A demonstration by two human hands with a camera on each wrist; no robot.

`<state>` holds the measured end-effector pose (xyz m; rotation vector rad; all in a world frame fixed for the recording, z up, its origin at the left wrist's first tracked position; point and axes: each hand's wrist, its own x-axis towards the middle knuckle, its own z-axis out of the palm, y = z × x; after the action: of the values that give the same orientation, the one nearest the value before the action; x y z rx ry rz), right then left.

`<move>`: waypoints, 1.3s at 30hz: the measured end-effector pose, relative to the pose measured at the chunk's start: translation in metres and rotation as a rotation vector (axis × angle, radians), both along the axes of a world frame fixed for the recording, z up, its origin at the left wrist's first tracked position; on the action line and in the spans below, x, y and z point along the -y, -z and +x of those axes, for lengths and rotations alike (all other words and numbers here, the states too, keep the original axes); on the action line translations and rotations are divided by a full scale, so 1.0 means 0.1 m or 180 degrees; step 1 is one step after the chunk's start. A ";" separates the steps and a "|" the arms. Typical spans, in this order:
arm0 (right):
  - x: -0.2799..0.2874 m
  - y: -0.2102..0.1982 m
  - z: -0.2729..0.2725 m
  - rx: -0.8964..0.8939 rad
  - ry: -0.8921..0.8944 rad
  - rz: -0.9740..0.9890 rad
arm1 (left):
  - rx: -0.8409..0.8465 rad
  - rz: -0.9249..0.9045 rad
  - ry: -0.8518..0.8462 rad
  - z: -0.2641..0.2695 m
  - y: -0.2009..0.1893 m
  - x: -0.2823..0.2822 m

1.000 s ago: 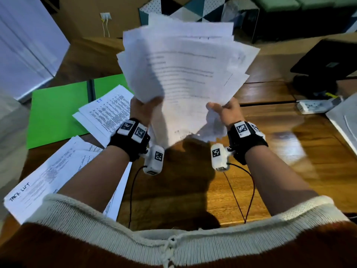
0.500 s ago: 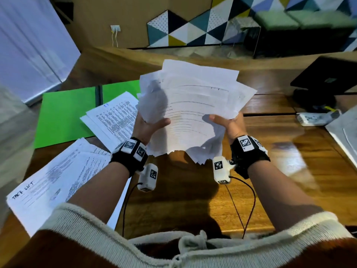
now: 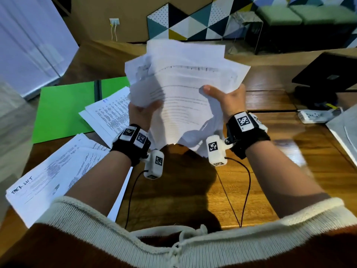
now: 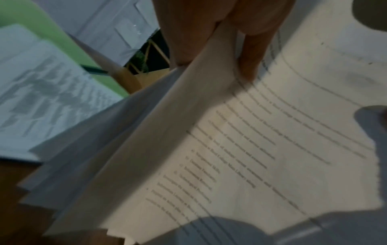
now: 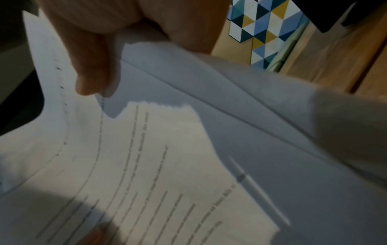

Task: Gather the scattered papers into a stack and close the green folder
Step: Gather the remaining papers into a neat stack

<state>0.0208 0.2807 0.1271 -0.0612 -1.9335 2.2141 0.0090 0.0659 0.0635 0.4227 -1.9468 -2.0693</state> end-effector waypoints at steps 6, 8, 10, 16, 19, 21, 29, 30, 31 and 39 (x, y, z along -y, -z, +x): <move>-0.16 -0.01 -0.04 -0.0102 -0.0167 -0.0026 | -0.0214 -0.0038 0.0279 0.07 -0.12 0.05; -0.19 0.13 0.01 0.0031 -0.0208 0.0001 | -0.0214 0.0043 0.0618 0.14 -0.04 0.08; -0.22 0.21 0.06 0.0041 -0.0043 -0.0061 | -0.0149 0.0111 0.0799 0.17 0.01 0.09; -0.27 -0.09 -0.12 -0.0513 -0.0068 0.1335 | -0.0102 0.0235 0.0879 0.04 0.03 0.15; -0.29 -0.03 -0.14 -0.0225 -0.0226 0.1314 | -0.0075 0.0407 0.1066 -0.01 0.04 0.18; -0.29 0.08 -0.08 0.0026 -0.0219 0.0780 | 0.0043 0.0457 0.1094 0.00 0.01 0.18; -0.21 0.55 0.22 0.0684 -0.0756 0.0120 | 0.0507 0.0250 0.1097 0.04 0.07 0.15; -0.22 0.59 0.21 0.0702 -0.0742 0.0123 | 0.0525 0.0206 0.1032 0.05 0.09 0.13; -0.23 0.60 0.20 0.0710 -0.0718 0.0158 | 0.0523 0.0204 0.0949 0.06 0.10 0.12; -0.41 0.58 0.29 0.0737 -0.1069 0.0403 | 0.0573 0.0266 0.0416 -0.09 0.12 0.09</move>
<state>0.0496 0.3221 0.0693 0.0303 -2.3569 2.3705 0.0003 0.0574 0.0513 0.5298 -2.0429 -2.2720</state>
